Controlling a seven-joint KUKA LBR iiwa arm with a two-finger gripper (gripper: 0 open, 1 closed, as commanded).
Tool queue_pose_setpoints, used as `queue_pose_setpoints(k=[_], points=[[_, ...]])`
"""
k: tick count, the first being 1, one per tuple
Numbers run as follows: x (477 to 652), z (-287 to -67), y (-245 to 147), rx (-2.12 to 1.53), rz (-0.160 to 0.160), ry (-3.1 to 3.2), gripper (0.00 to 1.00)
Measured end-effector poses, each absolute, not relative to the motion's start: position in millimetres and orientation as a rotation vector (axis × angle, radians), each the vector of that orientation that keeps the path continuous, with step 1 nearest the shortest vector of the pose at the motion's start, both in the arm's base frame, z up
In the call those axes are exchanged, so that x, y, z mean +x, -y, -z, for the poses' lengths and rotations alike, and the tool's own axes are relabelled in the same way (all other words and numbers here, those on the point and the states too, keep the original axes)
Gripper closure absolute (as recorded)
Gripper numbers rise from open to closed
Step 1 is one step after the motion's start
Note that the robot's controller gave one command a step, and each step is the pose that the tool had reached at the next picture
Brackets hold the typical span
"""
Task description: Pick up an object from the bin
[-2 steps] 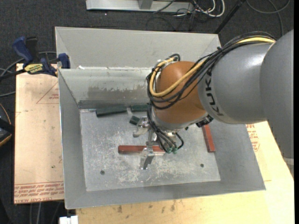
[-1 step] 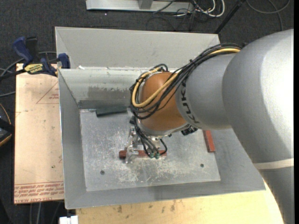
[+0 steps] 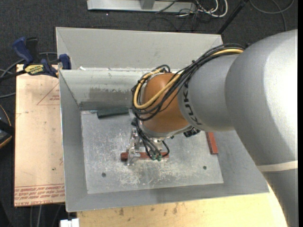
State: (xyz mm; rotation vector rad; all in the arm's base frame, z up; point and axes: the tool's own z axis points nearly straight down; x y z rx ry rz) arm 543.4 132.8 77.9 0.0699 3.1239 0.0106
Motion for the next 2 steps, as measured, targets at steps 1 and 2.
queue_pose_setpoints(k=[1,2], points=[[543.4,-220.2,-147.4,0.051,-0.003,-3.137,1.00],[543.0,-219.7,-147.2,0.052,-0.003,-3.139,1.00]])
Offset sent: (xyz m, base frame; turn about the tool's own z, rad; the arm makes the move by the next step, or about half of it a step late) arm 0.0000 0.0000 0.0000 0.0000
